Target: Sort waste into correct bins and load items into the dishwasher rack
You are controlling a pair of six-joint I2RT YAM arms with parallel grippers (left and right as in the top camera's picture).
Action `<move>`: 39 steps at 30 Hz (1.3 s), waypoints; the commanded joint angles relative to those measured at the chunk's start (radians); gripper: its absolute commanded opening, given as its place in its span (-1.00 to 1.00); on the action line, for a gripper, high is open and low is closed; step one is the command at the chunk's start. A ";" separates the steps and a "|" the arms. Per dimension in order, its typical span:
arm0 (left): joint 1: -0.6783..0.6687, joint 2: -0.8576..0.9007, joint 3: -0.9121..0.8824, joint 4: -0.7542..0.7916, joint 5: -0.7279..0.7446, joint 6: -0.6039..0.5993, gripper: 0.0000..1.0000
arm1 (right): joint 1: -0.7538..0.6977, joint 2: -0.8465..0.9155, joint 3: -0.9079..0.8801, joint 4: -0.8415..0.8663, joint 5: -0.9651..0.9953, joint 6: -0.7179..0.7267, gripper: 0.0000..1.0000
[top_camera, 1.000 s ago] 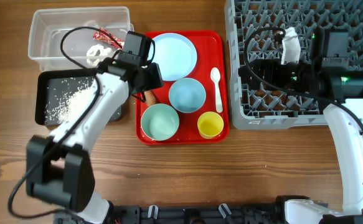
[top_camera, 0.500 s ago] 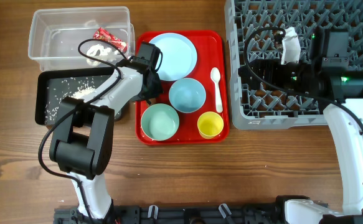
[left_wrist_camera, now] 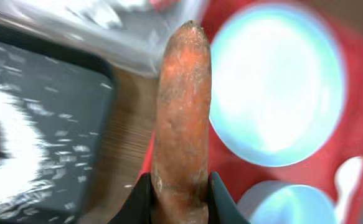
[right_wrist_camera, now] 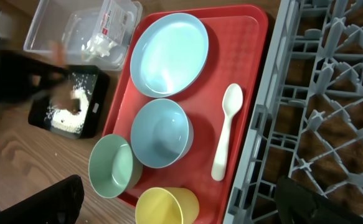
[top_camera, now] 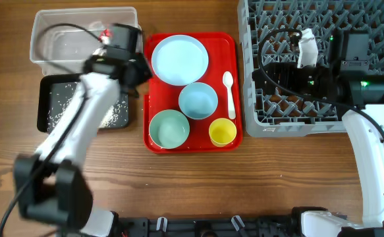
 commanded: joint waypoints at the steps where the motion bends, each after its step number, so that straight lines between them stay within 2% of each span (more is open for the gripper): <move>1: 0.134 -0.124 0.020 -0.070 -0.016 -0.003 -0.88 | 0.005 0.010 0.011 0.003 0.010 0.007 1.00; 5: 0.322 -0.131 0.003 -0.112 -0.018 -0.012 -0.89 | 0.005 0.010 0.011 0.003 0.010 0.007 0.99; 8: 0.454 -0.081 -0.070 -0.098 -0.018 -0.192 -0.92 | 0.005 0.010 0.011 0.002 0.010 0.007 0.99; 10: 0.524 -0.038 -0.148 -0.072 -0.018 -0.415 -0.91 | 0.005 0.010 0.011 0.001 0.010 0.007 0.99; 12: 0.545 -0.004 -0.203 -0.019 -0.018 -0.516 -0.90 | 0.005 0.010 0.011 0.000 0.010 0.007 1.00; 16: 0.545 0.052 -0.282 0.145 -0.018 -0.530 -0.88 | 0.005 0.010 0.011 -0.001 0.010 0.007 0.99; 20: 0.545 0.072 -0.283 0.145 -0.018 -0.529 -0.69 | 0.005 0.010 0.011 0.000 0.010 0.007 0.99; 22: 0.545 0.072 -0.283 0.145 -0.018 -0.529 -0.42 | 0.005 0.010 0.011 0.000 0.010 0.006 0.99; 23: 0.545 0.072 -0.283 0.144 -0.018 -0.529 -0.35 | 0.005 0.010 0.011 0.000 0.010 0.007 0.99; 29: 0.546 0.063 -0.280 0.156 0.081 -0.525 -0.30 | 0.005 0.010 0.011 -0.002 0.010 0.007 1.00; 30: 0.546 0.053 -0.280 0.156 0.085 -0.510 -0.33 | 0.005 0.010 0.011 -0.003 0.010 0.007 0.99; 31: 0.546 0.026 -0.279 0.156 0.139 -0.458 -0.39 | 0.005 0.010 0.011 -0.005 0.010 0.007 0.99; 33: 0.546 -0.054 -0.278 0.159 0.268 -0.363 -0.38 | 0.005 0.010 0.011 -0.005 0.009 0.007 0.99; 36: 0.539 -0.198 -0.278 0.162 0.544 -0.018 -0.11 | 0.005 0.010 0.011 -0.004 0.009 0.007 0.99; 37: 0.525 -0.238 -0.278 0.153 0.595 0.058 0.00 | 0.005 0.010 0.011 -0.001 0.009 0.008 0.99; 39: 0.452 -0.315 -0.278 0.128 0.603 0.143 0.17 | 0.005 0.010 0.011 0.006 0.009 0.007 1.00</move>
